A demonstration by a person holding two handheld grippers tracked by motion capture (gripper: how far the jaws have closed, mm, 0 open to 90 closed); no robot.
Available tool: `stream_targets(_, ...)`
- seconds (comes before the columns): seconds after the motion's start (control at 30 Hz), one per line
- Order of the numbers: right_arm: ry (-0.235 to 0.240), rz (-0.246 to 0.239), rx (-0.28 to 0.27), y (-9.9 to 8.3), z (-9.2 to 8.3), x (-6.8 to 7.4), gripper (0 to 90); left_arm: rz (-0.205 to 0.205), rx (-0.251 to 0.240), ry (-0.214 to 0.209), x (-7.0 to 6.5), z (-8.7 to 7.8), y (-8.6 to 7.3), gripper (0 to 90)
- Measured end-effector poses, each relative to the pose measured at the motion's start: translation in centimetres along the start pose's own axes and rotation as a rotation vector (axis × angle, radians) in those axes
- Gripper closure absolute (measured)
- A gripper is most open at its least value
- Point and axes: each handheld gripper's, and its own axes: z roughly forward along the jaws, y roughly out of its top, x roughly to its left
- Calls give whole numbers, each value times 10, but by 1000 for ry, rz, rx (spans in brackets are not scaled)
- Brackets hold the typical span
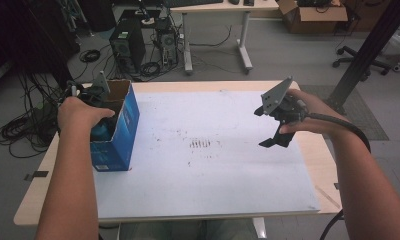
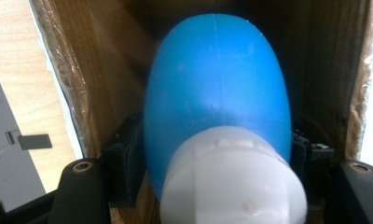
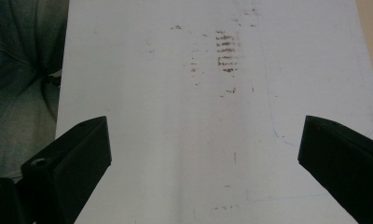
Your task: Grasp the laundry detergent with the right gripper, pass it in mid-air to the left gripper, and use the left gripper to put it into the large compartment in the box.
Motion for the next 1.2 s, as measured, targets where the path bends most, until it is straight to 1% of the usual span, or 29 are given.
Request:
stream_targets(0.13,1,2,1,-1,0,0,26,-4,-12,1,0,-3,0,328)
stream_targets(0.2,0,1,1,-1,0,0,26,-3,-5,8,-1,-4,0,325)
stream_targets(0.23,1,1,0,-1,0,0,27,-5,-10,10,-1,-5,0,321)
stream_targets(0.3,1,2,0,-1,0,-1,26,-2,-7,24,-3,-8,0,317)
stream_targets(0.47,3,-3,-1,0,1,0,26,6,-20,28,-6,-17,0,313)
stream_targets(0.5,1,-3,-1,0,0,0,26,0,-26,27,-6,-19,0,307)
stream_targets(0.63,-2,-3,-3,0,-2,0,27,-7,-22,47,-5,-24,0,275)
stream_targets(0.7,-4,-3,-1,0,-2,0,27,-13,-28,43,-5,-25,0,270)
stream_targets(0.8,-2,-3,1,1,-2,1,27,-17,-28,52,-5,-25,-1,237)
stream_targets(0.87,-1,-1,1,1,-2,1,26,-11,-25,46,-5,-26,-1,238)
stream_targets(0.97,-2,-4,0,1,-2,1,26,-14,-34,44,-5,-27,-2,236)
stream_targets(1.0,-2,0,0,2,-2,1,26,-12,-33,49,-5,-29,-2,229)
stream_targets(1.1,-5,-8,-2,3,-3,1,26,-13,-39,55,-4,-32,-2,186)
stream_targets(1.13,-8,-9,-2,3,-3,1,27,-16,-45,50,-4,-34,-2,177)
stream_targets(1.2,-9,-10,-2,3,-4,1,27,-13,-54,56,-4,-38,-2,155)
